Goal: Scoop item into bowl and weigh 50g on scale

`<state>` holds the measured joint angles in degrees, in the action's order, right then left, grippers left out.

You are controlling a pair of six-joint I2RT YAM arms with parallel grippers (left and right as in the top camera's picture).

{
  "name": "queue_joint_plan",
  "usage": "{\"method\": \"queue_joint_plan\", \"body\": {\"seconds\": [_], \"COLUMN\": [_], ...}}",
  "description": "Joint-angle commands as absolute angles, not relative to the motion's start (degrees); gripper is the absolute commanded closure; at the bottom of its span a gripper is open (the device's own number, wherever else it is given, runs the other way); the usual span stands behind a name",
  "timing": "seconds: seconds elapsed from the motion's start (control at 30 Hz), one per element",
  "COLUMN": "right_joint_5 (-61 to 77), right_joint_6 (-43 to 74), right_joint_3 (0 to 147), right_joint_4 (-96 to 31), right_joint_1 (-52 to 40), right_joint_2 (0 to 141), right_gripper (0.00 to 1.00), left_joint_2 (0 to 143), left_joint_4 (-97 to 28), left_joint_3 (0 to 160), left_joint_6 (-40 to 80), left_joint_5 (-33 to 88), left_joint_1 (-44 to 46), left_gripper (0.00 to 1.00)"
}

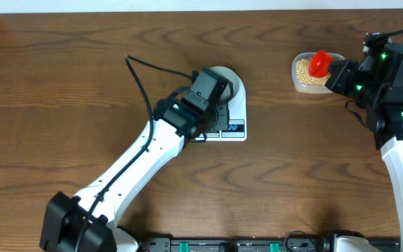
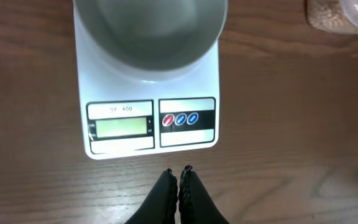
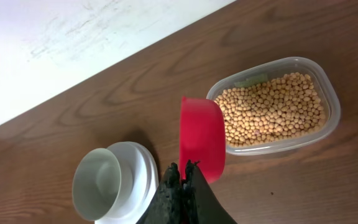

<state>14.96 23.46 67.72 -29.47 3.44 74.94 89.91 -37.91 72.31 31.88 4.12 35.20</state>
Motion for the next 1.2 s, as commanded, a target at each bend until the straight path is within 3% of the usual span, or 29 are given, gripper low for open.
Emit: {"method": "queue_joint_plan", "body": {"seconds": [0.0,0.2,0.77,1.17], "right_joint_5": [14.44,14.46,14.20,13.34], "right_joint_6": [22.15,22.00,21.15,21.17], "right_joint_3": [69.32,69.32,69.32,69.32], "right_joint_4": [-29.63,-29.67,-29.63,-28.49], "right_joint_1": [3.81,3.81,3.81,3.81], "right_joint_2": [74.11,74.15,74.15,74.15], "right_gripper": [0.99,0.99,0.99,0.99], "left_joint_2": [90.02,90.06,101.43,103.68], "left_joint_4": [-37.17,-36.73,-27.49,-27.53], "left_joint_3": [70.87,69.34,68.66,68.66], "left_joint_6": [42.81,57.63,57.80,57.80], "left_joint_5": [-4.32,-10.17,-10.37,-11.27], "left_joint_1": [35.73,35.70,35.73,37.95], "left_gripper": [0.93,0.93,0.93,0.93]}}
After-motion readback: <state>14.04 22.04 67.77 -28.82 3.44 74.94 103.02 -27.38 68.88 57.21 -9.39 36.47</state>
